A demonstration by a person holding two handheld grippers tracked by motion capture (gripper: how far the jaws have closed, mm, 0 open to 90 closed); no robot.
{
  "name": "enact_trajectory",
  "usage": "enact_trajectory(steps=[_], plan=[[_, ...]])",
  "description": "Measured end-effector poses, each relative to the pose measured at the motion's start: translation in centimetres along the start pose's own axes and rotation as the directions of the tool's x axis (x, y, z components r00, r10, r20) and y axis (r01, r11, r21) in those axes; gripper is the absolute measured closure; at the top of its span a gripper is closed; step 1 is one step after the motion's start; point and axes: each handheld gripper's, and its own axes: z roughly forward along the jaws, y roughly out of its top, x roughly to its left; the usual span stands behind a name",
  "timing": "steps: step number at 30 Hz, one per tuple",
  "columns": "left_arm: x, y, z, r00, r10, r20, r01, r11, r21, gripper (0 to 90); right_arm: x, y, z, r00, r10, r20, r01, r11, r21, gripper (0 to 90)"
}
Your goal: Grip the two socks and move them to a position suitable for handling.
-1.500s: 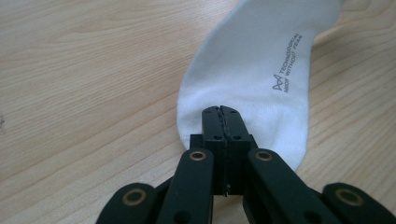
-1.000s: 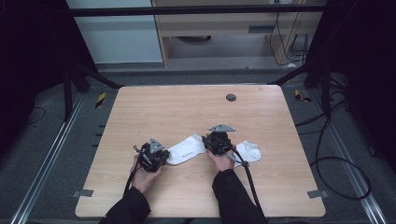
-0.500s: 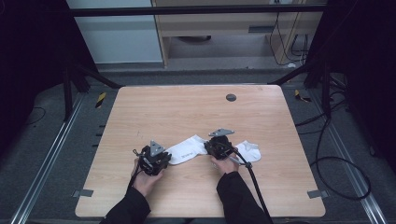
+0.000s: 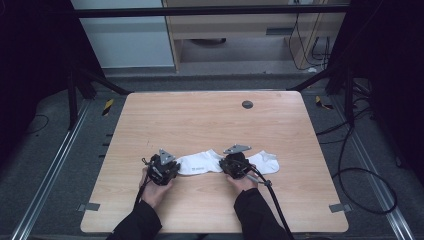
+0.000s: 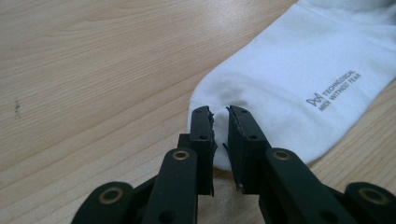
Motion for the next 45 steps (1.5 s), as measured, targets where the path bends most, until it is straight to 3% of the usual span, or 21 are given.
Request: enact_trajectory(steps=[8, 13, 15, 17, 20, 21, 22, 23, 24, 25, 27, 33, 36, 40, 45], plan=[[0.2, 0.1, -0.1, 0.9998, -0.001, -0.017, 0.001, 0.9998, -0.017, 76.6, 0.4, -0.4, -0.7, 0.9997, 0.017, -0.016, -0.017, 1.000, -0.011, 82.5], [0.3, 1.1, -1.6, 0.9993, -0.036, -0.009, 0.035, 0.9945, -0.098, 74.4, -0.5, 0.2, -2.2, 0.9993, 0.027, -0.025, -0.029, 0.996, -0.079, 82.2], [-0.2, 2.0, -2.9, 0.9981, -0.058, 0.023, 0.061, 0.9856, -0.158, 74.4, -1.9, 0.6, -3.8, 0.9989, 0.047, 0.001, -0.047, 0.993, -0.113, 80.9], [-0.5, 2.2, -3.1, 0.9973, -0.061, 0.040, 0.067, 0.9845, -0.162, 73.4, -3.3, 0.6, -4.9, 0.9980, 0.056, 0.030, -0.052, 0.991, -0.122, 78.9], [-2.0, 2.8, -3.4, 0.9955, -0.053, 0.078, 0.066, 0.9827, -0.173, 71.7, -5.3, 0.2, -6.3, 0.9954, 0.066, 0.069, -0.056, 0.989, -0.137, 75.4], [-3.2, 3.4, -2.9, 0.9934, -0.045, 0.106, 0.063, 0.9833, -0.171, 71.1, -6.0, -0.1, -6.8, 0.9941, 0.067, 0.085, -0.055, 0.989, -0.139, 74.1], [-3.2, 3.4, -2.9, 0.9934, -0.045, 0.106, 0.063, 0.9833, -0.171, 70.8, -6.0, -0.1, -6.8, 0.9941, 0.067, 0.085, -0.055, 0.989, -0.139, 74.1], [-4.0, 3.8, -2.6, 0.9924, -0.037, 0.117, 0.057, 0.9844, -0.166, 70.8, -6.7, -0.4, -7.2, 0.9932, 0.066, 0.096, -0.053, 0.989, -0.136, 73.3], [-5.7, 4.4, -1.9, 0.9898, -0.017, 0.142, 0.040, 0.9856, -0.164, 69.9, -8.0, -1.1, -8.0, 0.9894, 0.073, 0.125, -0.056, 0.990, -0.132, 71.5], [-5.7, 4.4, -1.9, 0.9898, -0.017, 0.142, 0.040, 0.9856, -0.164, 69.6, -8.0, -1.1, -8.0, 0.9894, 0.073, 0.125, -0.056, 0.990, -0.132, 71.5], [-7.4, 5.0, -1.3, 0.9861, -0.003, 0.166, 0.030, 0.9868, -0.159, 68.4, -9.8, -2.4, -9.1, 0.9839, 0.084, 0.158, -0.064, 0.990, -0.129, 68.8], [-12.0, 5.5, 1.7, 0.9801, 0.037, 0.195, -0.019, 0.9952, -0.096, 66.6, -12.8, -4.5, -9.6, 0.9734, 0.110, 0.201, -0.089, 0.990, -0.107, 64.5], [-13.0, 5.3, 2.6, 0.9805, 0.036, 0.193, -0.022, 0.9970, -0.074, 64.9, -13.6, -5.0, -9.3, 0.9718, 0.119, 0.204, -0.101, 0.990, -0.099, 62.7], [-13.7, 5.1, 3.3, 0.9833, 0.033, 0.179, -0.025, 0.9984, -0.050, 64.8, -13.8, -5.2, -8.8, 0.9737, 0.132, 0.186, -0.116, 0.989, -0.090, 62.9], [-14.1, 4.9, 3.9, 0.9859, 0.036, 0.164, -0.035, 0.9993, -0.012, 73.3, -13.9, -5.4, -8.0, 0.9751, 0.131, 0.179, -0.124, 0.991, -0.047, 72.1]])
